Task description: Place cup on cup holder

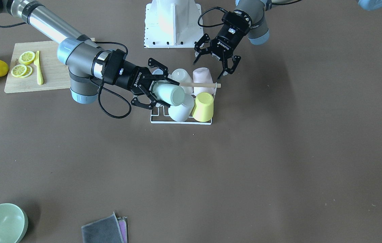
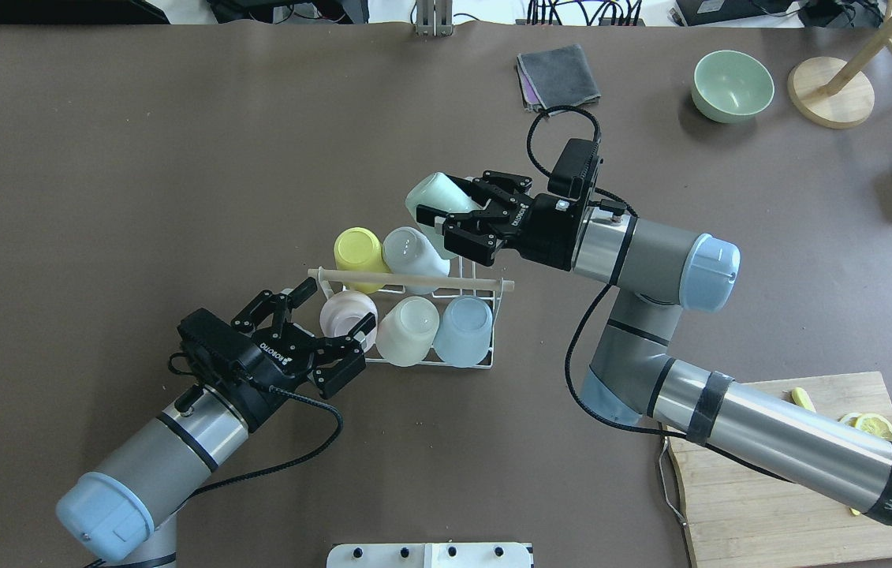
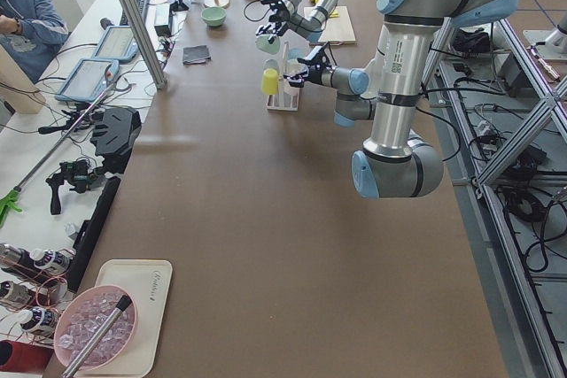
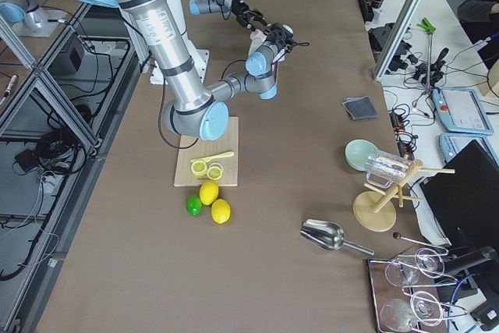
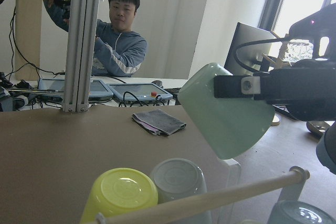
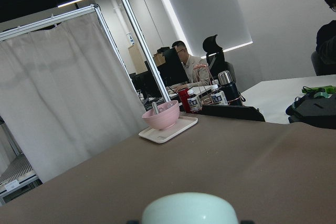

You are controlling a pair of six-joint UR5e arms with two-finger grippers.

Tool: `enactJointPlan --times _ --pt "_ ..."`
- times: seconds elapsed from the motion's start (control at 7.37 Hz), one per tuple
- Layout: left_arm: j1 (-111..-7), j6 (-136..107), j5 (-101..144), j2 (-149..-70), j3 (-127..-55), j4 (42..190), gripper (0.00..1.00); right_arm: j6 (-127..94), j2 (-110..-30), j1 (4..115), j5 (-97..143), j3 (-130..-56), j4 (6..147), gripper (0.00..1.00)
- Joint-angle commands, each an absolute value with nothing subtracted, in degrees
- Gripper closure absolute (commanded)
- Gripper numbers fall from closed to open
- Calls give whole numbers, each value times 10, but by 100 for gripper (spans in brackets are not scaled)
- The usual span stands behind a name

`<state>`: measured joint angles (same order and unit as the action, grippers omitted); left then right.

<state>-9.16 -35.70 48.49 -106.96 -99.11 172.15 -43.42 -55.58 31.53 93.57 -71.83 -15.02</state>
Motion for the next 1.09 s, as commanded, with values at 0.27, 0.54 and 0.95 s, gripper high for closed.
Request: enactJointPlan --times 0.27,0.54,0.95 --pt "-149 -359 613 -928 -1142 1710 2 -435 -548 320 944 -697 -150 100" --pt "-315 -423 842 -892 -1140 1583 2 -438 -547 322 961 -693 -150 100" --pt "-528 -440 1116 -883 -1115 1323 2 -438 -547 322 961 -680 -151 100"
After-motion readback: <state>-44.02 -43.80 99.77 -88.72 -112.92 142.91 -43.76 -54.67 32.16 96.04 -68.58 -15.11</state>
